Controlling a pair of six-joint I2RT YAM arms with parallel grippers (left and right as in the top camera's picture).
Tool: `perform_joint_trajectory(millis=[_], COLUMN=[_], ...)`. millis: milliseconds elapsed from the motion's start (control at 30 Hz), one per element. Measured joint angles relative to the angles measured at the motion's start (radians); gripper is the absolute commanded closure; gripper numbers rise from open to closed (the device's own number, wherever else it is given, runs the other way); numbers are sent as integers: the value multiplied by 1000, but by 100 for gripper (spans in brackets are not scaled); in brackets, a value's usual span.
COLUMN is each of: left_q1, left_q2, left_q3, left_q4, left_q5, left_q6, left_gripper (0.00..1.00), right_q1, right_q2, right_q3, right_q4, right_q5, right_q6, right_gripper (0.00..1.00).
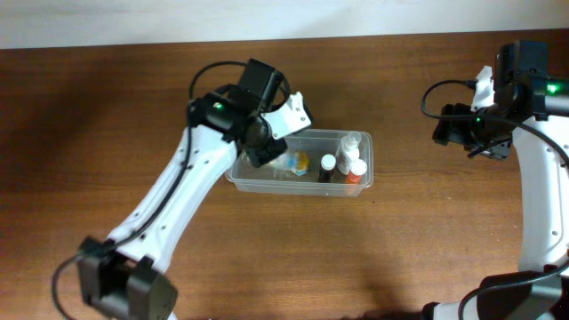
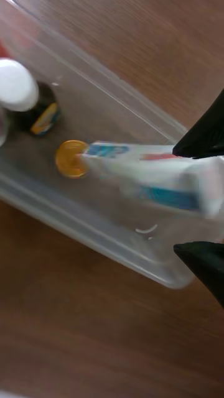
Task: Pack container
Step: 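Place the Panadol box into the container's left side and release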
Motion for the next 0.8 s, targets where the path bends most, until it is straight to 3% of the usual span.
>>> perform_joint_trajectory(millis=[167, 233, 533, 633, 700, 767, 800], left_q1=[3, 4, 6, 25, 48, 84, 107], left_q2=[108, 139, 163, 155, 142, 124, 113], left_q3=[0, 0, 0, 1, 3, 10, 14], left_q4=[-5, -8, 2, 9, 15, 37, 57], left_q5=[0, 0, -16, -18, -19, -19, -19], left_q6=[40, 45, 21, -16, -44, -87, -111], left_gripper=[57, 67, 68, 79, 85, 87, 87], right_q1=[0, 0, 0, 0, 0, 0, 0], right_q2=[0, 0, 0, 0, 0, 0, 0], right_q3=[0, 0, 0, 0, 0, 0, 0], right_q4=[0, 0, 0, 0, 0, -1, -3], right_q5=[0, 0, 0, 0, 0, 0, 0], right_q6=[0, 0, 0, 0, 0, -6, -9], right_gripper=[23, 23, 24, 26, 38, 78, 87])
